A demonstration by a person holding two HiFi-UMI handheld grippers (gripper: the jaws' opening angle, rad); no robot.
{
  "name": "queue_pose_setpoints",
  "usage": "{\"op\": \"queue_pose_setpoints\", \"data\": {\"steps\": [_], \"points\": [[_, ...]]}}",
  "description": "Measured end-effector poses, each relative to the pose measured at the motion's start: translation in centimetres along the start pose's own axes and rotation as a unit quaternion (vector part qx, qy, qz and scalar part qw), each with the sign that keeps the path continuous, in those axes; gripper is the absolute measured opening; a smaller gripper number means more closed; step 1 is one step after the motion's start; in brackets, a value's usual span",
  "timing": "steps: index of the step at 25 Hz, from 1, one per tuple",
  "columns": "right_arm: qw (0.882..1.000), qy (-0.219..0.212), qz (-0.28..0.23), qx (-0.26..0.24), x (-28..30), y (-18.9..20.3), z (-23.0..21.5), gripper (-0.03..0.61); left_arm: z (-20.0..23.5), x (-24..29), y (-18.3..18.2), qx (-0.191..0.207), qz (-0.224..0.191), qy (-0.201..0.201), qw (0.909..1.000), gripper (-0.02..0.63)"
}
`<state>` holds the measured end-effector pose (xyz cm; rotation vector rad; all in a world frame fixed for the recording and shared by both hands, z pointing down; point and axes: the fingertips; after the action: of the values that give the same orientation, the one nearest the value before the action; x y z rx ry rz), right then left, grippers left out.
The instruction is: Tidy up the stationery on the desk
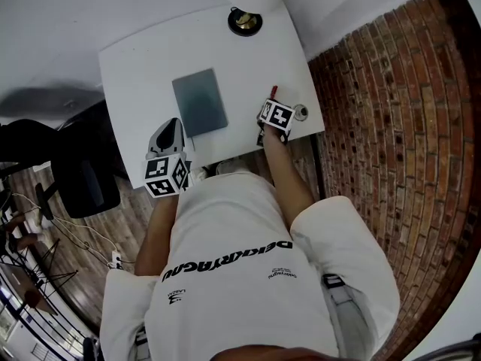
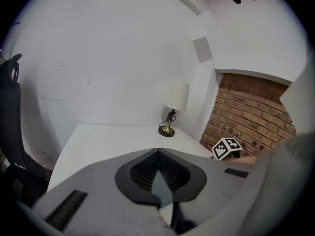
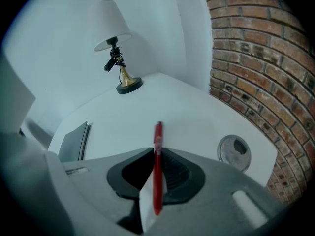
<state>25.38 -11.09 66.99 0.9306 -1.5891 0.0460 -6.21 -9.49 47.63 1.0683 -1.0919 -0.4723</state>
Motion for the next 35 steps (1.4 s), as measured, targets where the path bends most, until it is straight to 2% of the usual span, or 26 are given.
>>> {"op": "queue_pose_setpoints", "data": {"steps": [6, 10, 18, 21, 27, 35], "points": [[1.000, -0.005, 0.001, -0.014, -0.2, 0.1, -0.1, 0.046, -0.3, -0.7, 0.2, 0.002, -0.003, 0.004, 1.0000, -0.002], [0.999, -0.027, -0.007, -0.016, -0.9, -0.7, 1.0, 0.046, -0.3, -1.1, 0.2, 0.003, -0.008, 0.003, 1.0000, -0.002], [0.990, -0.123, 0.004, -0.067, -1.9, -0.9, 9.0, 0.046, 0.6, -2.6, 0.6, -0.006, -0.012, -0.015, 0.9998, -0.003], [0.985, -0.143, 0.006, -0.099, -1.8, -0.6, 12.0, 0.048, 1.0, -3.1, 1.0, -0.010, -0.009, -0.025, 0.9996, -0.003], [0.974, -0.164, 0.034, -0.152, -0.6, 1.2, 15.6, 0.048, 1.7, -3.5, 1.6, -0.016, -0.001, -0.040, 0.9991, -0.003], [0.971, -0.163, 0.082, -0.156, 1.9, 3.8, 17.0, 0.048, 2.1, -3.4, 2.5, -0.023, 0.009, -0.045, 0.9987, -0.002]]}}
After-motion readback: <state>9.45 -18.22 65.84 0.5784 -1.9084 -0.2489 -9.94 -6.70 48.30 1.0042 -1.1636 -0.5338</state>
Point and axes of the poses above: the fingertips, and each gripper's own axes: x forward along the fingers, z to its left, y out of its underside, and after that the axes turned 14 degrees about x, right-handed
